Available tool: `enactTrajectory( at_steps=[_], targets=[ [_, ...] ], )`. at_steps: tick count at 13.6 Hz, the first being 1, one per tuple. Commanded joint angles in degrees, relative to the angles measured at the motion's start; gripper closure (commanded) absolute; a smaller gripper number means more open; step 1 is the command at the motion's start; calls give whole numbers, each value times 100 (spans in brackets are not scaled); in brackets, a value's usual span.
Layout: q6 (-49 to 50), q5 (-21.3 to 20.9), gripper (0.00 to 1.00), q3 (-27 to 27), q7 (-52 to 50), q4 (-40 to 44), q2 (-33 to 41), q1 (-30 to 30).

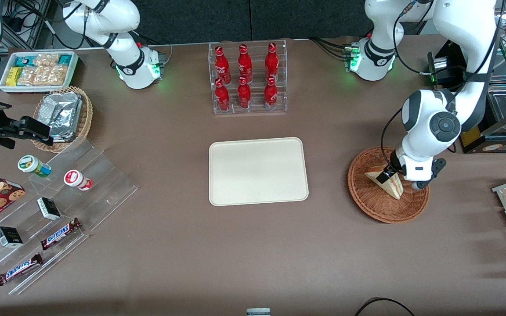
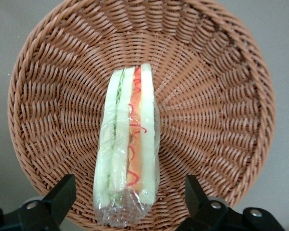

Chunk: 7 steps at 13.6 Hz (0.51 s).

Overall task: Place sandwich from basket to tray
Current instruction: 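Lower the open left gripper around the wrapped sandwich wedge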

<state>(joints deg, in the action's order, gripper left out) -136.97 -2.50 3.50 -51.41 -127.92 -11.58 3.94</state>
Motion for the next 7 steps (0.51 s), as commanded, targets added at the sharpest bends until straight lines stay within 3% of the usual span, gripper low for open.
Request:
enactTrajectory(
  at_steps=[1,5,7],
  targets=[
    [-41,-5,0,-33,-107,-75,-11,37],
    [-58,-5,1,-51,-124,-84,-134,28],
    [-67,-5,38,-60,-150,-66,-169,10]
  ],
)
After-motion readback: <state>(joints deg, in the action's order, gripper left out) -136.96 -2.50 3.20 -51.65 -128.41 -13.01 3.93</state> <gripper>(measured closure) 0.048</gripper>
